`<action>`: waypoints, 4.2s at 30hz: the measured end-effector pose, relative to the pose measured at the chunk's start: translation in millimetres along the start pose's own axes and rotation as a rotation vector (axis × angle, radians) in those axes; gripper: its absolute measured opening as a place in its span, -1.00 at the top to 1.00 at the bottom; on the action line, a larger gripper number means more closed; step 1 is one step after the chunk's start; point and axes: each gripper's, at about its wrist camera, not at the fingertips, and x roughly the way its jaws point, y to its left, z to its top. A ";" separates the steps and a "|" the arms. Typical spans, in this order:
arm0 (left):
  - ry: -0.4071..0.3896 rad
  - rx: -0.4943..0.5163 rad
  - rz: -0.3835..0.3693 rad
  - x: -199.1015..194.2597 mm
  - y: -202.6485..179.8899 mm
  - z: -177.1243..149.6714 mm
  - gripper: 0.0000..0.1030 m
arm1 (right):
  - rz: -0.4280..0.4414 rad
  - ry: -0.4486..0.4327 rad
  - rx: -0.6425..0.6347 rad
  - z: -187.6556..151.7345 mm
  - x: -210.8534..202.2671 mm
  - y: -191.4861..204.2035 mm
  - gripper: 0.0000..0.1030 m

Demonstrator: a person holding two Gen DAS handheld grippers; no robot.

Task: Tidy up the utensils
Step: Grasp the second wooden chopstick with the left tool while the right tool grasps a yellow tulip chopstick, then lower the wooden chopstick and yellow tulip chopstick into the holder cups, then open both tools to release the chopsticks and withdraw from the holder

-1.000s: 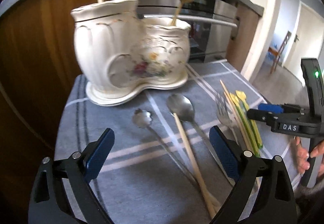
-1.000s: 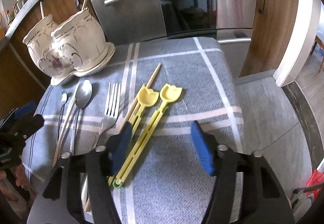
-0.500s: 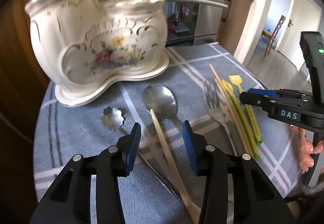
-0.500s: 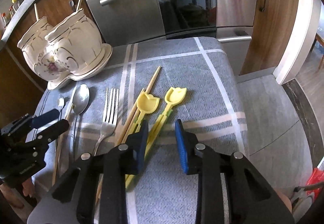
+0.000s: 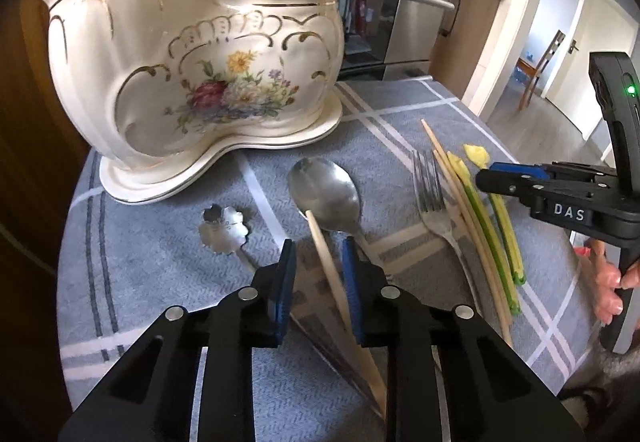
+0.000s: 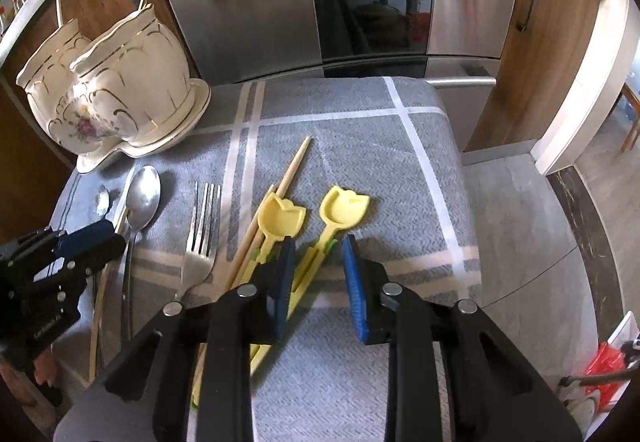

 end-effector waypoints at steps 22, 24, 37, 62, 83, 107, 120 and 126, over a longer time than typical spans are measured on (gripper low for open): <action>-0.106 0.004 -0.015 -28.6 3.6 2.5 0.88 | 0.071 -0.114 0.030 -1.6 -26.0 0.7 0.82; -0.135 -0.004 -0.026 -38.6 5.8 5.8 0.88 | 0.093 -0.146 0.032 1.8 -36.2 3.5 0.81; -0.315 -0.034 -0.051 -117.9 28.2 14.2 0.88 | 0.182 -0.306 -0.055 14.8 -86.7 45.5 0.82; -0.579 0.015 0.071 -237.4 48.6 109.0 0.89 | 0.350 -0.561 -0.033 109.4 -88.7 101.3 0.81; -0.549 -0.059 0.200 -170.6 84.2 164.1 0.88 | 0.275 -0.681 -0.030 141.6 -23.9 123.9 0.81; -0.369 -0.081 0.151 -128.1 90.5 118.4 0.88 | 0.267 -0.524 -0.177 93.9 -27.4 127.3 0.81; -0.333 -0.079 0.171 -120.9 88.3 117.5 0.88 | 0.283 -0.500 -0.154 92.5 -30.7 121.7 0.50; -0.350 -0.085 0.174 -127.7 87.5 111.9 0.51 | 0.282 -0.527 -0.137 85.8 -48.3 112.7 0.22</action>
